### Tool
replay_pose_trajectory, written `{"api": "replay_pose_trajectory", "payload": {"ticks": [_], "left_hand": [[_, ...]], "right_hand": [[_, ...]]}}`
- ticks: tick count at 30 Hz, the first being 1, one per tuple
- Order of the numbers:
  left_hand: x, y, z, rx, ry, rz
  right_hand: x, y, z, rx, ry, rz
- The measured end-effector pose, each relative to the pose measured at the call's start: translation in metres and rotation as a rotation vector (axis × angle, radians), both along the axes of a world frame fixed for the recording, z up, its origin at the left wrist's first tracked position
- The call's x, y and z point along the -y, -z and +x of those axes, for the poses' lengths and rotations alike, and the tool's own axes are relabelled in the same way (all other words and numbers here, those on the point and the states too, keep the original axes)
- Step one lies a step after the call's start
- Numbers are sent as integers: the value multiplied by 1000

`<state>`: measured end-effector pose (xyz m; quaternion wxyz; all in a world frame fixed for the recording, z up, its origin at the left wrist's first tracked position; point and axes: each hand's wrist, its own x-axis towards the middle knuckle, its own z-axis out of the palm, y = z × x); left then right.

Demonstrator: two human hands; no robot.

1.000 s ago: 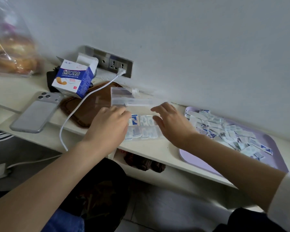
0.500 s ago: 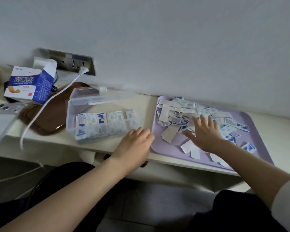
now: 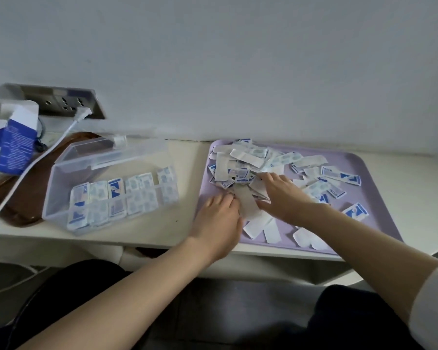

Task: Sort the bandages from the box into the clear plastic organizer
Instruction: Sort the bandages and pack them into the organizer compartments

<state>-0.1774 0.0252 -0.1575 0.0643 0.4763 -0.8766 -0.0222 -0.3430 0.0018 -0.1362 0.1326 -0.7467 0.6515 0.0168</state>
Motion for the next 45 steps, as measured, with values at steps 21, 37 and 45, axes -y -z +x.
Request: {"api": "replay_pose_trajectory", "payload": {"ticks": [21, 37, 45], "left_hand": [[26, -9, -12, 133, -84, 184], [28, -38, -17, -713, -279, 327], [26, -34, -25, -880, -402, 445]], "right_hand": [[9, -27, -16, -8, 110, -279], [-9, -44, 21, 574, 41, -270], [-3, -38, 19, 754, 285, -18]]}}
